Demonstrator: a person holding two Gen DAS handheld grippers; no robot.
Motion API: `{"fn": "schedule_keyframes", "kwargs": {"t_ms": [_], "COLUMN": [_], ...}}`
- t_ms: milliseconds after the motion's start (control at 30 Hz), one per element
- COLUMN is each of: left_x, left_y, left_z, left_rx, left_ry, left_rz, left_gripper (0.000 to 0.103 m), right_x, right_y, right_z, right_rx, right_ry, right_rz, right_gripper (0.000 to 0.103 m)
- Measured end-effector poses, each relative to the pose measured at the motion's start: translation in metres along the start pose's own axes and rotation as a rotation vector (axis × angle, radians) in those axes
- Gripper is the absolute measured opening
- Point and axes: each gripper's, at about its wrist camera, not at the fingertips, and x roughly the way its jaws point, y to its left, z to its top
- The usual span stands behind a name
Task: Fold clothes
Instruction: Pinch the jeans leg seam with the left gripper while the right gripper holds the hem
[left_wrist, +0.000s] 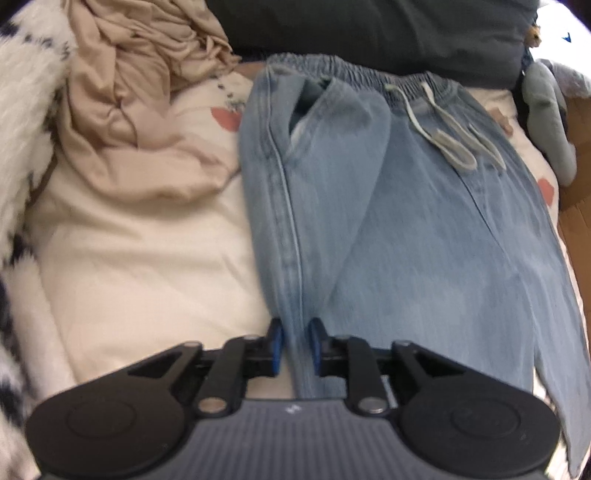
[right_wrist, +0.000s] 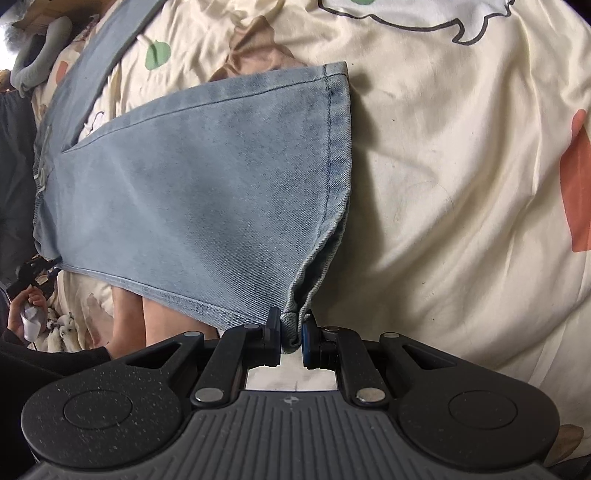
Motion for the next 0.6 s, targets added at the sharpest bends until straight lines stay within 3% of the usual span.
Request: {"fn": "schedule_keyframes", "kwargs": {"t_ms": [600], "left_x": [0.03], "left_y": [-0.004], "left_z": [0.082], "left_rx": [0.034], "left_ry": [-0.101], "left_rz": [0.1], "left_gripper": [0.019], "right_x": [0.019], "right_y": [0.011], "right_z": [0.012], "right_rx": [-0.008], "right_ry": [0.048], "right_rz": [-0.057], "right_gripper": [0.009]}}
